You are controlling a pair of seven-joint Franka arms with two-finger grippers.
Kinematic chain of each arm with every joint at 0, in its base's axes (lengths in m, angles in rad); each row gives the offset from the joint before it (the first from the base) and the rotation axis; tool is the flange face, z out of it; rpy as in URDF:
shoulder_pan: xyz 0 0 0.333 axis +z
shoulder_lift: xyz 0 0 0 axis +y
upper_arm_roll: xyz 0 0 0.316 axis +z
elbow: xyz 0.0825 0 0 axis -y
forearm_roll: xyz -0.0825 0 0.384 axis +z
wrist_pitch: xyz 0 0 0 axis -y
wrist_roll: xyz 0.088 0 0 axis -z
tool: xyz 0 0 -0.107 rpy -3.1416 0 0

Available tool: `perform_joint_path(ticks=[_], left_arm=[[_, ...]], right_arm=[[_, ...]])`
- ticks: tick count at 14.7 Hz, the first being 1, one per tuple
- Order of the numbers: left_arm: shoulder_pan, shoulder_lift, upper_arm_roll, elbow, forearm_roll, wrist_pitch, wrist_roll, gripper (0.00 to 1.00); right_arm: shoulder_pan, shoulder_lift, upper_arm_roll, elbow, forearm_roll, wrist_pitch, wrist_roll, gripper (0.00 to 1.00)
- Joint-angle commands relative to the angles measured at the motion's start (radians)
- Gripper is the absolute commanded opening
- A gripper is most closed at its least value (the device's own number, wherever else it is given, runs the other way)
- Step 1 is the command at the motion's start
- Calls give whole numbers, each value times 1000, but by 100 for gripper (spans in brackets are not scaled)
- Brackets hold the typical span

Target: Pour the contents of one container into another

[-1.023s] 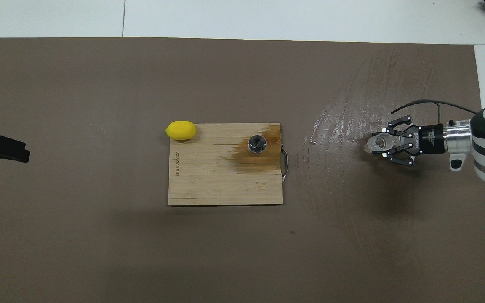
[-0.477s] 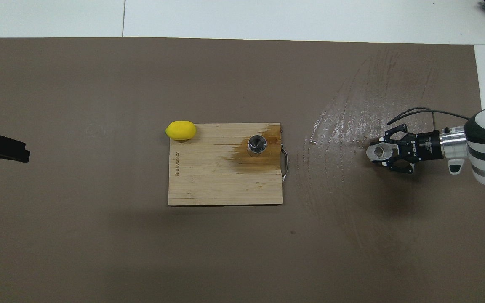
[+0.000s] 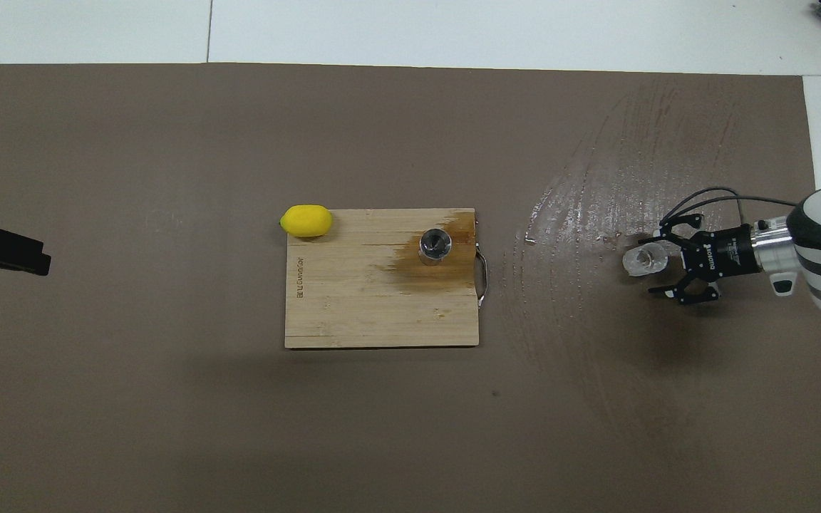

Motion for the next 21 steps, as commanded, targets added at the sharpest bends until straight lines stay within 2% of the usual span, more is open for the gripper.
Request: perform_joint_path(ticks=[1, 5, 8, 13, 16, 18, 21], left_arm=[[-4, -8, 3, -10, 19, -7, 13, 100], [-4, -8, 3, -10, 19, -7, 13, 100], [-4, -9, 3, -10, 19, -7, 13, 100], [-4, -8, 3, -10, 19, -6, 13, 100], [-4, -8, 3, -10, 19, -6, 13, 100], [-4, -8, 3, -10, 19, -6, 13, 100], [-4, -8, 3, -10, 19, -6, 13, 100]], right_arm=[[-32, -109, 5, -20, -58, 3, -12, 100], [-17, -211, 20, 16, -311, 3, -27, 100], [90, -223, 28, 62, -408, 3, -96, 100], [256, -312, 31, 78, -617, 1, -337, 100], [342, -347, 32, 120, -791, -16, -365, 100], [361, -354, 31, 176, -804, -57, -363, 100], [361, -355, 31, 294, -804, -181, -365, 100]])
